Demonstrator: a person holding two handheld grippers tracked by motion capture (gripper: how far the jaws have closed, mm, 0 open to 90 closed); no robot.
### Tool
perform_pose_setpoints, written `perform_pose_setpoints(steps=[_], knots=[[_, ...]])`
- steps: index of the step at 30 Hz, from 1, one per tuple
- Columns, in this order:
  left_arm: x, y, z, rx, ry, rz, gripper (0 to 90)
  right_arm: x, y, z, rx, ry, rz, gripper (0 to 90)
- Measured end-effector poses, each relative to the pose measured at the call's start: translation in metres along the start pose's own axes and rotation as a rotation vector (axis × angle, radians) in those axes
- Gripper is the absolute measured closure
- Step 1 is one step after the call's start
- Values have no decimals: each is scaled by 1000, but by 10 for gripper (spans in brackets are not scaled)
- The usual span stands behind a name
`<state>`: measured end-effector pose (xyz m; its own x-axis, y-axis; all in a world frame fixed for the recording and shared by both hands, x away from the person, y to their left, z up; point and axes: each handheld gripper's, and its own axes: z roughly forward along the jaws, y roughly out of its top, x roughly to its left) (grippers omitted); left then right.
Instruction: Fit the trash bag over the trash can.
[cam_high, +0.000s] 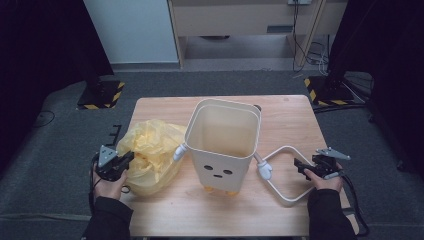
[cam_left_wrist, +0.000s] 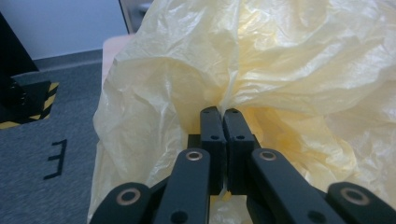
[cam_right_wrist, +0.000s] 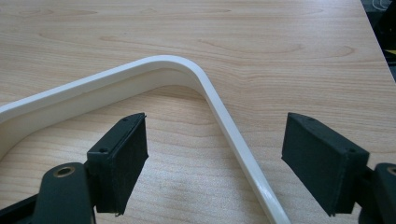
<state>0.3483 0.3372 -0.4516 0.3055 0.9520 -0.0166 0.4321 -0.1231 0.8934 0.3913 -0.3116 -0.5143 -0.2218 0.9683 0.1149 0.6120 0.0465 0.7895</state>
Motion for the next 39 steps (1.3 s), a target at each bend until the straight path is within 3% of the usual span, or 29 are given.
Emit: perform_pose_setpoints(steps=[8,25,30,39], knots=[[6,13,-21,-115,-22,-74,882,0,0,0,-1,2,0,222],[20,51,-87,-436,-109,-196,882,0,1,0,0,3,9,222],[13,61,-100,-489,-141,-193,882,0,1,0,0,2,9,222],[-12,81,-119,-557,-224,-145,883,0,1,0,0,1,8,222]])
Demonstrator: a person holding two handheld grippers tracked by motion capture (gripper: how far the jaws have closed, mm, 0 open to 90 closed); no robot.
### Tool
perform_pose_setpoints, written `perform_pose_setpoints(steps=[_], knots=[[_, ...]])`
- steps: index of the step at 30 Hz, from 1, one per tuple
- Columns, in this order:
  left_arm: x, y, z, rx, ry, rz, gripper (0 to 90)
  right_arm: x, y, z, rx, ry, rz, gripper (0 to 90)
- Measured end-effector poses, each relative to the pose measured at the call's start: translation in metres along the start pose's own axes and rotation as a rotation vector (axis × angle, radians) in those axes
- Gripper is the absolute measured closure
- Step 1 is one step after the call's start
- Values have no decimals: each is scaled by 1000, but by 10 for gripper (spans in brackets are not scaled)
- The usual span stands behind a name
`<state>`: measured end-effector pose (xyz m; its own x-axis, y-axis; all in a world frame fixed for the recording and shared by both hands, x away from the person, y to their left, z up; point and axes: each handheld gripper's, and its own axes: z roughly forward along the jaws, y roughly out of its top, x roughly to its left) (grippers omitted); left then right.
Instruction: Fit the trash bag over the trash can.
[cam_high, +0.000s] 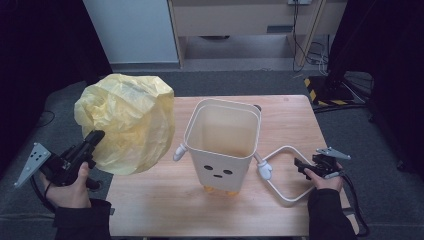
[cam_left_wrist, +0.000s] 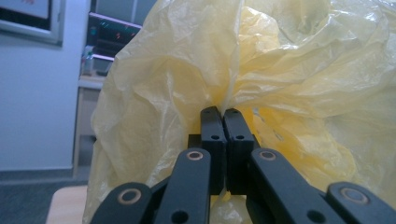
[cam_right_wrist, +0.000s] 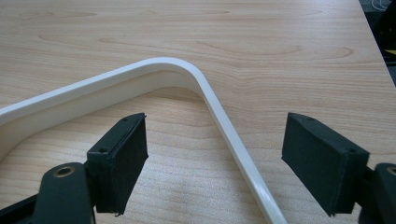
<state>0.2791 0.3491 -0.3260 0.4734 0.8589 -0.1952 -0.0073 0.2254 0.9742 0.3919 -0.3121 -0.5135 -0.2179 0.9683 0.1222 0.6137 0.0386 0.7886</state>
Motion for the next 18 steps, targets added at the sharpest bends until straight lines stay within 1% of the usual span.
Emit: perform_pose_setpoints(steps=[3,8,10,18], knots=[[-10,6,-1,-19,-28,7,883,0,0,0,-1,1,2,221],[-26,14,-2,-25,-71,17,883,0,0,0,-1,-2,1,221],[-32,15,-2,-21,-81,14,883,0,0,0,-1,-3,0,221],[-50,19,0,-48,-128,22,883,-1,0,0,-7,-6,-2,222]])
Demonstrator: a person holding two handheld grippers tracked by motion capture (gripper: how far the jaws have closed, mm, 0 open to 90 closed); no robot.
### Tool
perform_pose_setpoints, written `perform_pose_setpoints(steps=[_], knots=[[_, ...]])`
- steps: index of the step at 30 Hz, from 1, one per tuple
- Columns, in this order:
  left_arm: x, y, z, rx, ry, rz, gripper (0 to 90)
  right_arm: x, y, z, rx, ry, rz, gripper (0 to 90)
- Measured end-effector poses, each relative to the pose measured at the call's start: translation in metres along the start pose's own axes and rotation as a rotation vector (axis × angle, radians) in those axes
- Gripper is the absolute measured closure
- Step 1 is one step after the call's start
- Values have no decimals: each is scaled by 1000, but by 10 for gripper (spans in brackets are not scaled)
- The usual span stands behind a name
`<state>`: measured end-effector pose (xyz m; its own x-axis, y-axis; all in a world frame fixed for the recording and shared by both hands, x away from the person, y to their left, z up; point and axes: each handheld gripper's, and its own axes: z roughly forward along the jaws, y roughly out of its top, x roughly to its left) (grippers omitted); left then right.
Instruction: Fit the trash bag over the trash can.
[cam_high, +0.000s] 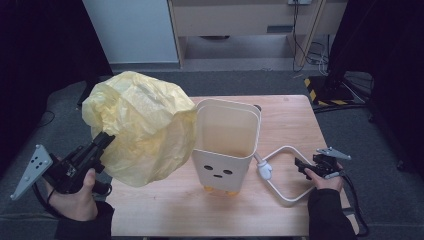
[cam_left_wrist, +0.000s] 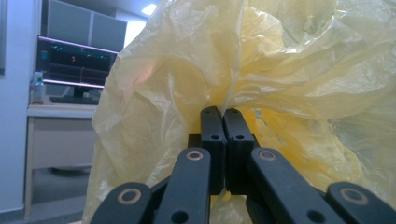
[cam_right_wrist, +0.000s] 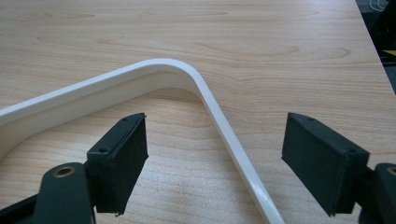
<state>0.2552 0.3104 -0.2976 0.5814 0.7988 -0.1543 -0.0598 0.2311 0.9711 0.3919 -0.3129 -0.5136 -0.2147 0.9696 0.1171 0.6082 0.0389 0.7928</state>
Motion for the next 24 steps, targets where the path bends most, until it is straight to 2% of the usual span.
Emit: perform_pose_setpoints(steps=[4,12,19,24], knots=[[-9,5,6,-22,-44,16,883,1,0,0,7,4,6,224],[-25,7,26,-29,-125,37,882,0,-1,0,7,-3,3,224],[-44,3,53,-5,-193,37,883,-1,-1,-1,4,-4,7,224],[-55,-3,74,44,-234,39,882,-2,-1,-1,3,-2,9,224]])
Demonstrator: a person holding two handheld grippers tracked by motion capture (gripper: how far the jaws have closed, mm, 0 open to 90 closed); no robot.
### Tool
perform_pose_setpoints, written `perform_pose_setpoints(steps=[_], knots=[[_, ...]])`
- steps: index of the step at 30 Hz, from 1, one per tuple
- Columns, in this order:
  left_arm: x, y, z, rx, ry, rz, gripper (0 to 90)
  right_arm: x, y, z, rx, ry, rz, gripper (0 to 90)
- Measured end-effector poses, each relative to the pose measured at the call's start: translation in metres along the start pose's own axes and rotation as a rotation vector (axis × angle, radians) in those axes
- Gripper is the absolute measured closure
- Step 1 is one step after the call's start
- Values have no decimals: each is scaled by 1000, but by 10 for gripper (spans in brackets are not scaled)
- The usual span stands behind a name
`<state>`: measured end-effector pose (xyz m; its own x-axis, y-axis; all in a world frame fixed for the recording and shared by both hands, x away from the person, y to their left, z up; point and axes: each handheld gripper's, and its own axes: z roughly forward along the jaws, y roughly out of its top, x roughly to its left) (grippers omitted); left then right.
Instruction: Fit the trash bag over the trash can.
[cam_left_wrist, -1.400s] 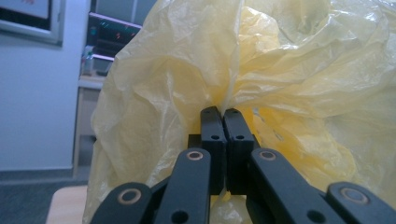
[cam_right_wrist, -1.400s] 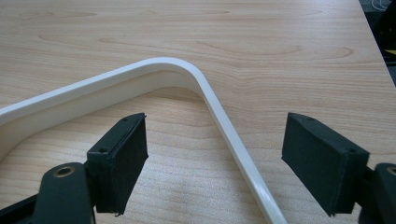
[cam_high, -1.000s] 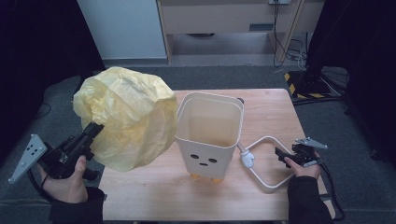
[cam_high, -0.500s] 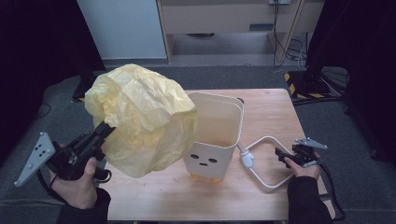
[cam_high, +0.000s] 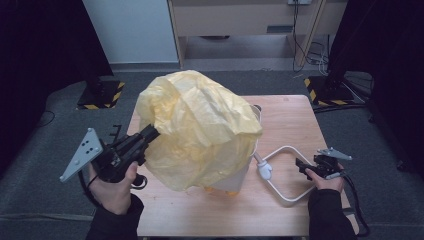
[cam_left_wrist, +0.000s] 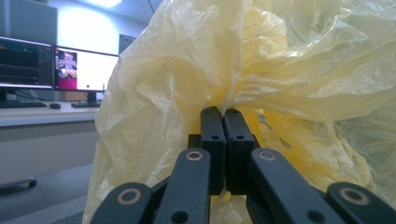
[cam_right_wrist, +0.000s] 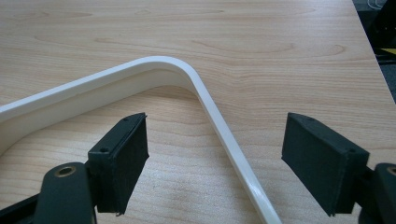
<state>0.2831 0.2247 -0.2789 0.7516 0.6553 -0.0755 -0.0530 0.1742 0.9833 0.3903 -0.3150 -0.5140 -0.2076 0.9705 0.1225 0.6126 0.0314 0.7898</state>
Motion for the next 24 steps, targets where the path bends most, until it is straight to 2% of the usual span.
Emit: perform_pose_setpoints(steps=[12,20,22,24], knots=[[-6,-7,40,91,-29,16,878,-1,0,0,0,-2,1,224],[-9,-6,64,148,-2,44,862,-1,0,0,-3,-1,2,224],[-9,-6,71,167,-1,36,817,-1,0,0,-4,-4,-1,224],[-9,-7,75,164,7,46,779,-2,0,0,-5,-4,-1,224]])
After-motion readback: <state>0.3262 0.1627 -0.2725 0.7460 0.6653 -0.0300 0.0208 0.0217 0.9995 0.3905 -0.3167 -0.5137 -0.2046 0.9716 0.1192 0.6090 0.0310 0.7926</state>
